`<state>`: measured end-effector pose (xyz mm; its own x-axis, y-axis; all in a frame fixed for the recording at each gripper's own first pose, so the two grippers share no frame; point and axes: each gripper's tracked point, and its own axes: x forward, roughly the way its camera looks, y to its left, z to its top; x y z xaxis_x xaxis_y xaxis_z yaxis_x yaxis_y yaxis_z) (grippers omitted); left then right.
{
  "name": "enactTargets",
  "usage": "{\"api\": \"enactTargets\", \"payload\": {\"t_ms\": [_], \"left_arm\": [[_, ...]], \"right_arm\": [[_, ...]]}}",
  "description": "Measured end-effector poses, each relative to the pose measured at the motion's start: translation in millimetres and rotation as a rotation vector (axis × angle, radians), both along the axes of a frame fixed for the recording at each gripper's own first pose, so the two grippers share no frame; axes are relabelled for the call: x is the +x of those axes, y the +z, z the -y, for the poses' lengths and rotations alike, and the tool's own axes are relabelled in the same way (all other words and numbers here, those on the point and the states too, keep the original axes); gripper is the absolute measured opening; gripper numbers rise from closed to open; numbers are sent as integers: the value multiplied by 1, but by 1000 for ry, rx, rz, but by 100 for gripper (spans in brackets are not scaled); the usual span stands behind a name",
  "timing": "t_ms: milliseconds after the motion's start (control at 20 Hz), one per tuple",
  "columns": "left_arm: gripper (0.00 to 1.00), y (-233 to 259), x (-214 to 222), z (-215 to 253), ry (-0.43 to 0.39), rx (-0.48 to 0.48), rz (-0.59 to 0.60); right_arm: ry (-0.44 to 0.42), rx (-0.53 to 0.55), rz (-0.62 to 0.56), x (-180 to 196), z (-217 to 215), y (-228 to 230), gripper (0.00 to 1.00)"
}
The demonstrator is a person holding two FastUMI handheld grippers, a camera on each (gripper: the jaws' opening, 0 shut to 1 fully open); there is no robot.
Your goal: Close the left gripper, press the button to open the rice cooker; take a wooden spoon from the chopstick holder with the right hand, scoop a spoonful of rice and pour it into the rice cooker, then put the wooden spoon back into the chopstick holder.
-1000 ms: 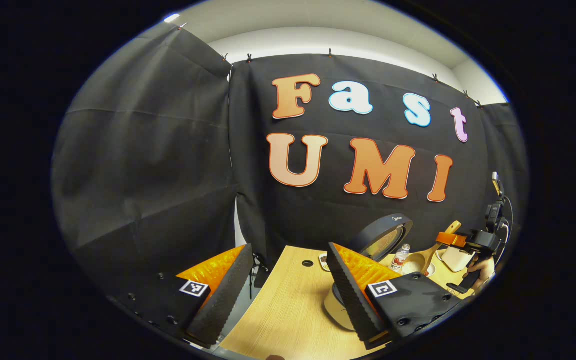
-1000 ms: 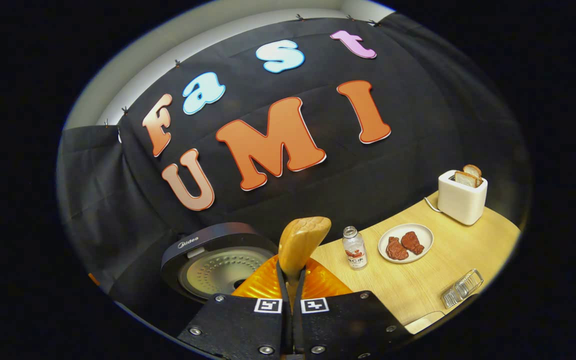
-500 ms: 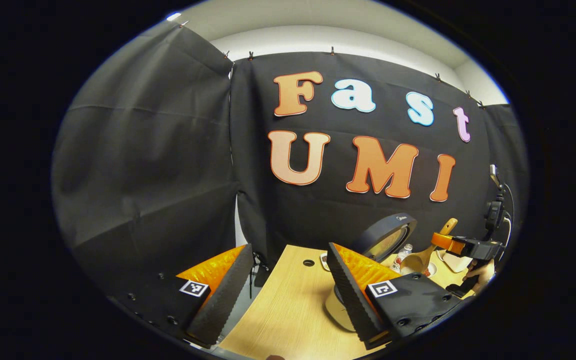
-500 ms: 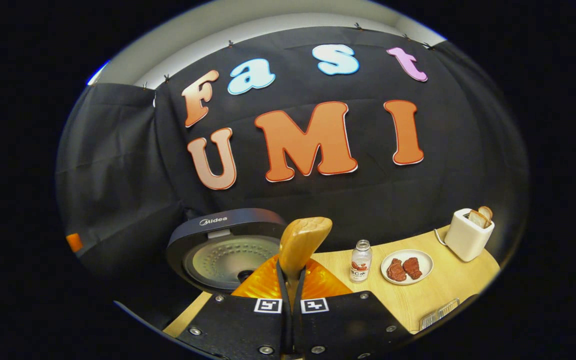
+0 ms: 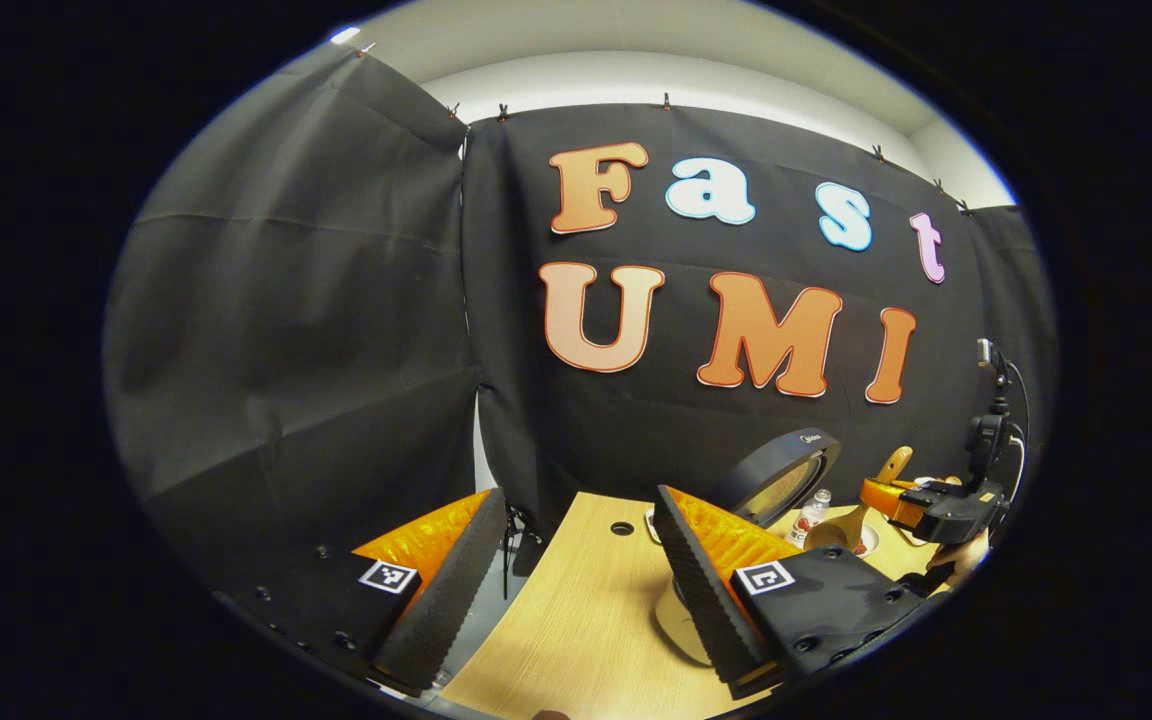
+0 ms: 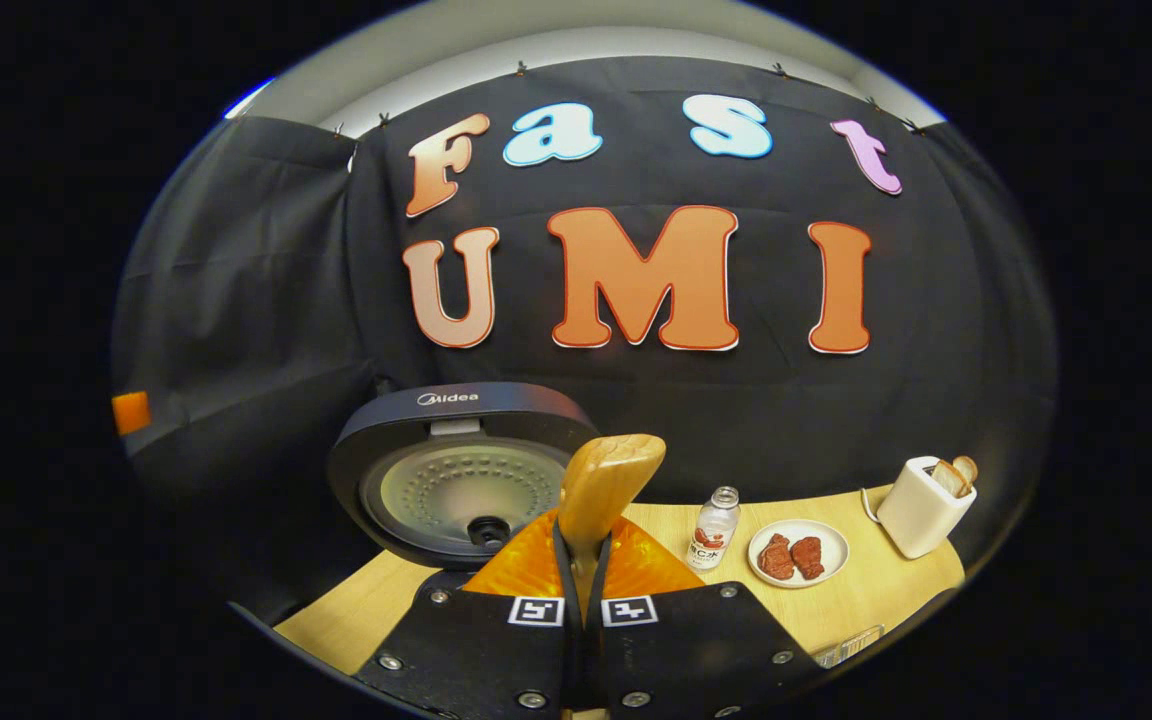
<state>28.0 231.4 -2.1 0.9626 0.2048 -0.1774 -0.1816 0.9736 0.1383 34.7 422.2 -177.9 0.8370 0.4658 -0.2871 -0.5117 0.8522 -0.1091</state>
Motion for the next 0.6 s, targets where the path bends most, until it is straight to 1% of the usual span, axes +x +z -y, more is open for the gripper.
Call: {"api": "enactTargets", "payload": {"t_ms": [150, 250, 400, 600], "left_arm": [[100, 1, 5, 6, -15, -7, 4], [100, 2, 7, 8, -16, -12, 8], [100, 1, 9, 12, -14, -10, 8], [100, 4, 11, 20, -8, -23, 19]], "right_arm": [[32, -50, 28, 0, -1, -2, 0], [47, -61, 50, 0, -1, -1, 0], [54, -50, 65, 1, 0, 4, 0], [52, -28, 51, 6, 9, 6, 0]]}}
